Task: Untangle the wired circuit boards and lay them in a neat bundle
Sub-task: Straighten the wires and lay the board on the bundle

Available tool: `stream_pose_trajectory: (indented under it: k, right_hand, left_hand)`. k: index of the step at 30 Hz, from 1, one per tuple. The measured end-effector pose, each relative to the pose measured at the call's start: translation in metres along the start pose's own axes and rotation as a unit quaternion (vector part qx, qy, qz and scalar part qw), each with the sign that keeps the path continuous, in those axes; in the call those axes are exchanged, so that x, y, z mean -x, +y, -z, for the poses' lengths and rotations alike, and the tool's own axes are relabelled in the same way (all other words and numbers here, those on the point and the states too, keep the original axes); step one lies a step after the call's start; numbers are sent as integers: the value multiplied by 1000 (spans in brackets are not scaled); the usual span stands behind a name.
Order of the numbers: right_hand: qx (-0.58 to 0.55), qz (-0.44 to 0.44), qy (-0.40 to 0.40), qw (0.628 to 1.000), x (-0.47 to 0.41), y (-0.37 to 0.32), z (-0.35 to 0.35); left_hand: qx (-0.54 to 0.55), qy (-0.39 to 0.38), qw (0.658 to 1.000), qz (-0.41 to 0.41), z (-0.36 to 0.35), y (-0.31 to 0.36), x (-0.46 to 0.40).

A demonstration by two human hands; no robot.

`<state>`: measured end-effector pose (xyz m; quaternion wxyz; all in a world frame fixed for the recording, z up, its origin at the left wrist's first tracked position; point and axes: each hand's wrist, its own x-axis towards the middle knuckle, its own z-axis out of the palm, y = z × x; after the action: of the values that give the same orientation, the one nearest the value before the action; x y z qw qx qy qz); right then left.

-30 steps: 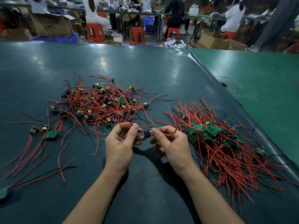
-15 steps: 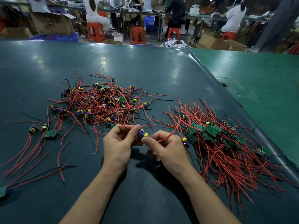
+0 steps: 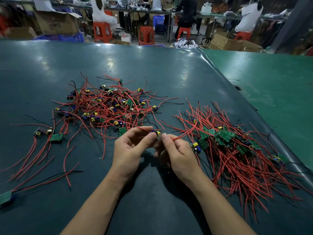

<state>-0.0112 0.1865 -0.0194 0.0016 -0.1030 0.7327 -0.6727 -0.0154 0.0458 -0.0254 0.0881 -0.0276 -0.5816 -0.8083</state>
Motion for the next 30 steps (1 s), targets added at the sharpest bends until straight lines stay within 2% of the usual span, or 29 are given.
stream_pose_trajectory:
  k: [4, 11, 15, 18, 26, 28, 30]
  right_hand:
    - [-35, -11, 28, 999, -1, -2, 0]
    - [-34, 11, 157, 987, -7, -1, 8]
    - [-88, -11, 156, 984, -7, -3, 12]
    - [-87, -13, 149, 985, -6, -5, 13]
    - [-118, -18, 237, 964, -9, -8, 20]
    - [-155, -36, 240, 958, -10, -9, 21]
    - [-241, -80, 224, 941, -11, -10, 22]
  left_hand:
    - [29, 5, 999, -18, -1, -1, 0]
    - [3, 22, 998, -53, -4, 2, 2]
    - [-25, -9, 998, -50, -6, 1, 4]
    - [-32, -2, 999, -20, -8, 1, 5]
    - [-64, 13, 997, -29, -10, 3, 7]
    - [-60, 22, 998, -26, -10, 4, 6]
    - [-47, 32, 998, -22, -10, 5, 5]
